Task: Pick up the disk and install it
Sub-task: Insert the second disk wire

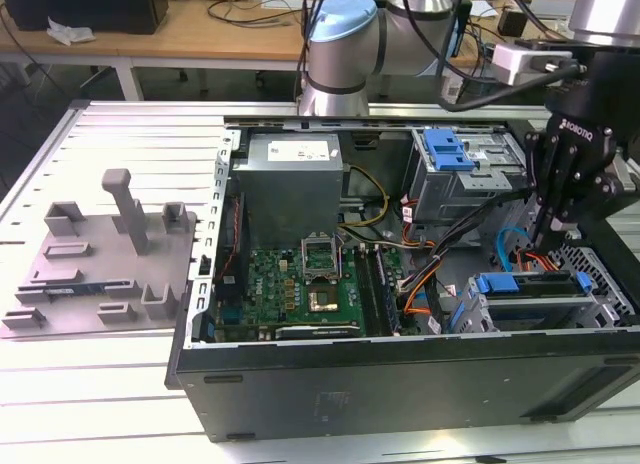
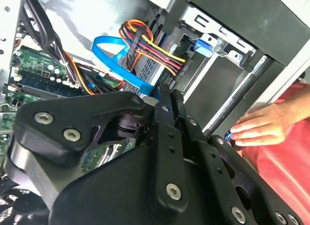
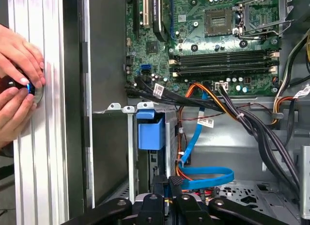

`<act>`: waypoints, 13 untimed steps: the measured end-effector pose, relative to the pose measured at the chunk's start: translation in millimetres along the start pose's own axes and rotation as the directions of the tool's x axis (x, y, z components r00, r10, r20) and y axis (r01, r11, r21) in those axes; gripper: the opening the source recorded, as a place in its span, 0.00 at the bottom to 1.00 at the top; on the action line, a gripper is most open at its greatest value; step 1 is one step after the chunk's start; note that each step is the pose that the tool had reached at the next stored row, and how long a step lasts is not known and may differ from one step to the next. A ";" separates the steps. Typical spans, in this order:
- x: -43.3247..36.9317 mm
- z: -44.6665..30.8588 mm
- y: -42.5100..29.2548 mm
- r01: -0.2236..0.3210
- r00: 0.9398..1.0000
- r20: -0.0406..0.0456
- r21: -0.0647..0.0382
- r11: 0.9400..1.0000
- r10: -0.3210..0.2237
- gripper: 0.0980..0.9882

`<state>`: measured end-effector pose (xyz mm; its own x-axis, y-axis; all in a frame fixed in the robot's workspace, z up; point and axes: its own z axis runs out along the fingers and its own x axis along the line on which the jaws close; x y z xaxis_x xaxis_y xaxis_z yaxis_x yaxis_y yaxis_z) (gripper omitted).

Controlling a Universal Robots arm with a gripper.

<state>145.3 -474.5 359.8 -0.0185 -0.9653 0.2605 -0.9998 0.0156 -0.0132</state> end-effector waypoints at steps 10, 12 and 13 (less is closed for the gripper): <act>21.3 5.7 0.6 -0.009 0.997 0.082 0.025 1.000 0.007 0.07; 25.5 6.9 2.1 -0.011 0.995 0.099 0.028 1.000 0.008 0.07; 27.2 7.4 2.9 -0.011 0.994 0.105 0.029 1.000 0.008 0.07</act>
<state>142.0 -502.6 359.6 -0.0256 -0.9872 0.1574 -0.9989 0.0190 -0.0438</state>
